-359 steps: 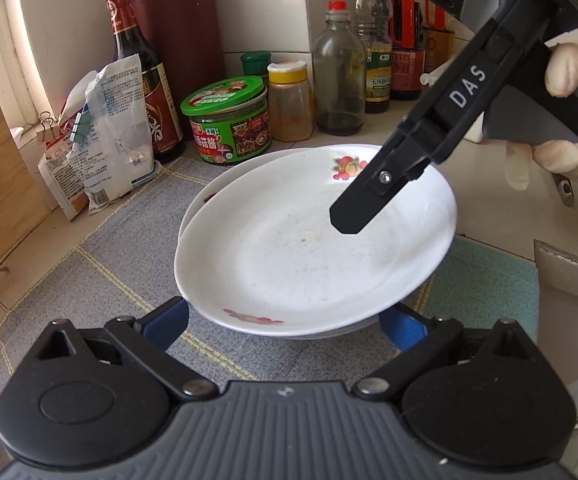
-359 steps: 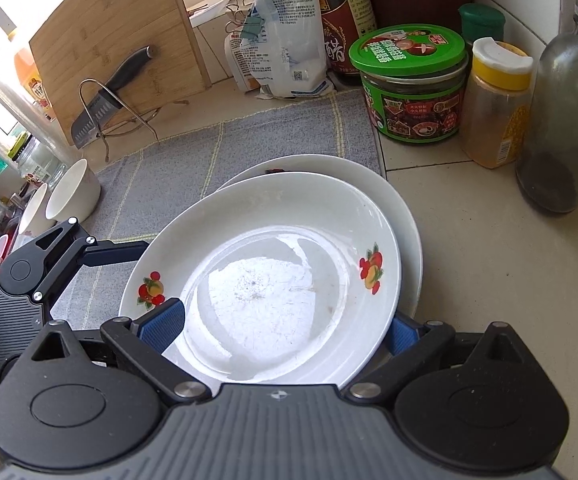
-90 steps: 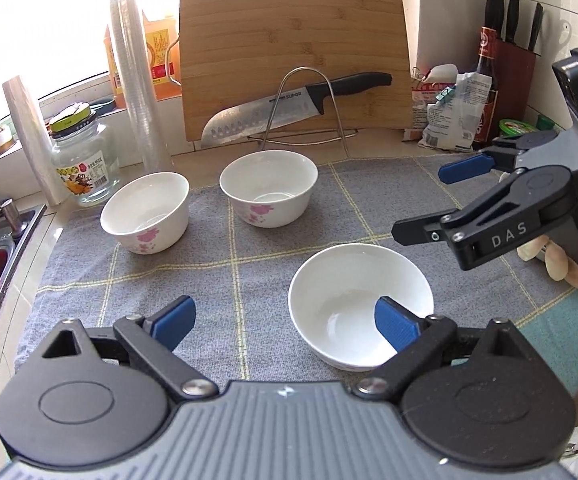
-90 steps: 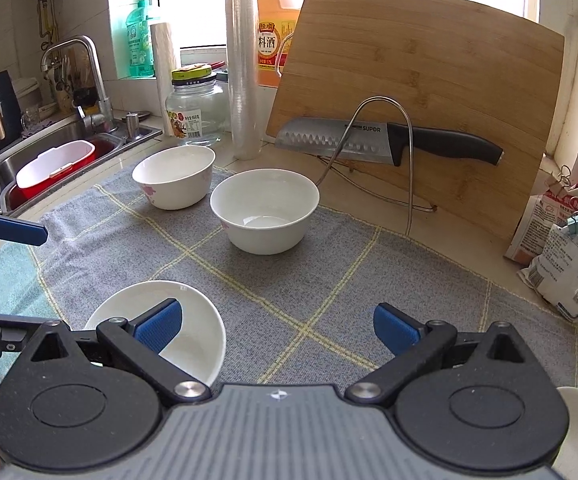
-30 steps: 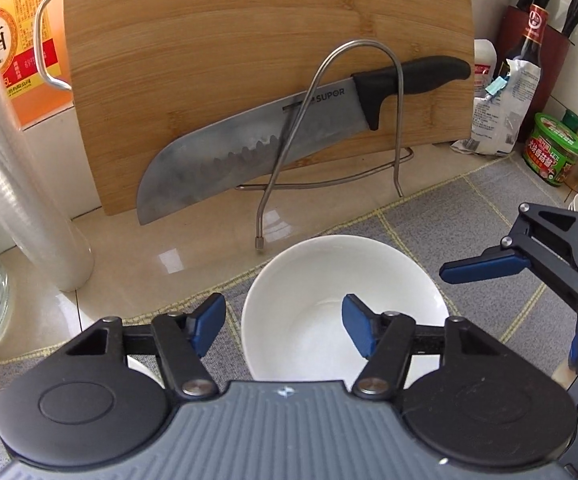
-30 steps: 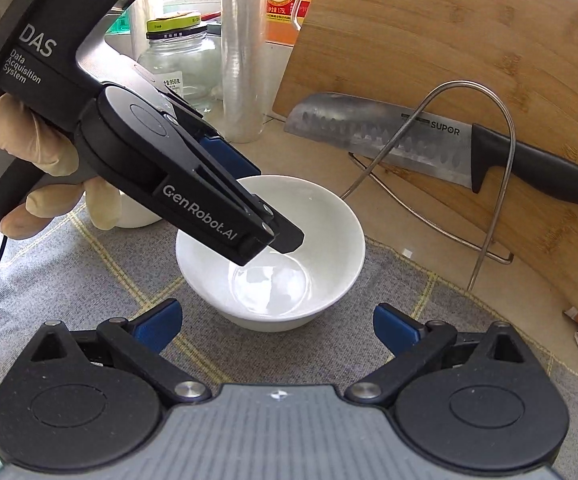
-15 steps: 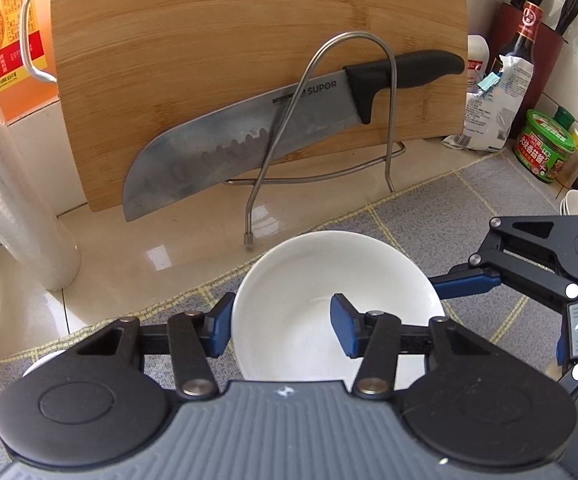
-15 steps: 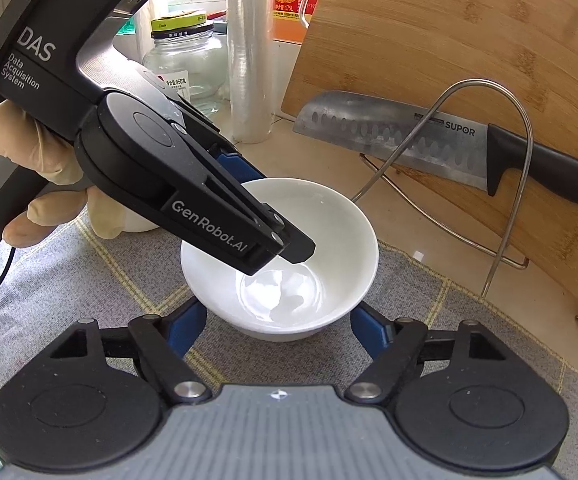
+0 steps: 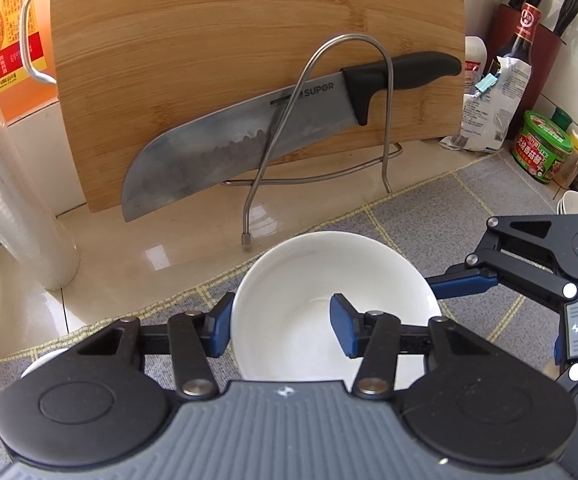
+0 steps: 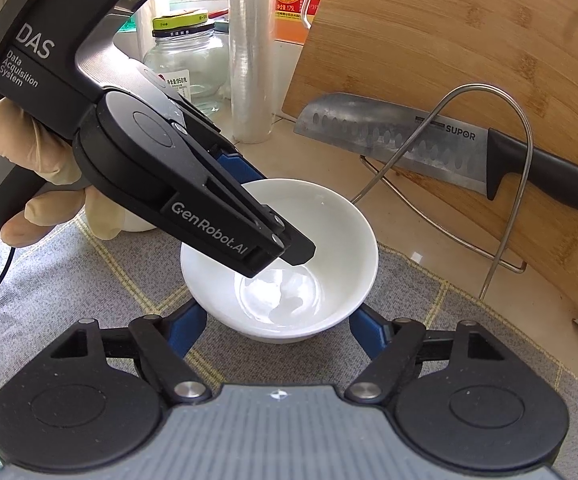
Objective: Organize plates and bowls
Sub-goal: 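Lift the bowl with the left gripper and carry it toward another white bowl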
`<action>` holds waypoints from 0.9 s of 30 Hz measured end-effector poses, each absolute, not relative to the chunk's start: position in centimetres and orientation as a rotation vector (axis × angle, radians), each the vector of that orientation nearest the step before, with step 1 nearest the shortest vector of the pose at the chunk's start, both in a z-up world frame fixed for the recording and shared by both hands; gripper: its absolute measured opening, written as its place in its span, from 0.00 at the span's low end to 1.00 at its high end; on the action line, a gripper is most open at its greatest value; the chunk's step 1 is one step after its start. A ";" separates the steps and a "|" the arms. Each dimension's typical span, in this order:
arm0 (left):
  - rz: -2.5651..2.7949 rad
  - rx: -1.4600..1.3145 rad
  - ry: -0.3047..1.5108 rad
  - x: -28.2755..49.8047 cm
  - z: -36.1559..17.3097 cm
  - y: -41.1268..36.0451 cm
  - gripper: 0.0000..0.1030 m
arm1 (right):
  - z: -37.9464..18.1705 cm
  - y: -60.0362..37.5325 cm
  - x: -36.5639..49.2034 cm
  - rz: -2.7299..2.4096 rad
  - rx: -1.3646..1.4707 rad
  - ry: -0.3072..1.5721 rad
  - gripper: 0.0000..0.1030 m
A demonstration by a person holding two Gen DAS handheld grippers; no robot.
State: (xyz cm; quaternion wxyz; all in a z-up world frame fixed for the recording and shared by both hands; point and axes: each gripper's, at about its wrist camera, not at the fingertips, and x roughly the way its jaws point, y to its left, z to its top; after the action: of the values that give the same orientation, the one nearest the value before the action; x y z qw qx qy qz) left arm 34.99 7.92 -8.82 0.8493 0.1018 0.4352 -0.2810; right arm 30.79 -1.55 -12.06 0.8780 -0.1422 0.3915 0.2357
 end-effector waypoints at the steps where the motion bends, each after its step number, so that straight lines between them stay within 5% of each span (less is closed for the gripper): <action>1: -0.592 0.215 0.917 34.9 -8.8 7.9 0.48 | -12.0 -1.5 30.8 0.492 -0.300 0.818 0.80; 27: -0.602 0.227 0.891 30.9 -5.1 7.0 0.48 | -9.0 -2.5 27.2 0.527 -0.305 0.817 0.80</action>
State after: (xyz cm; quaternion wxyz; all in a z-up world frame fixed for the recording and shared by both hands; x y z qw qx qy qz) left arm 30.94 7.05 -5.13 0.8529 0.1080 0.4233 -0.2860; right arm 27.18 -2.51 -9.00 0.8730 -0.1458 0.3911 0.2521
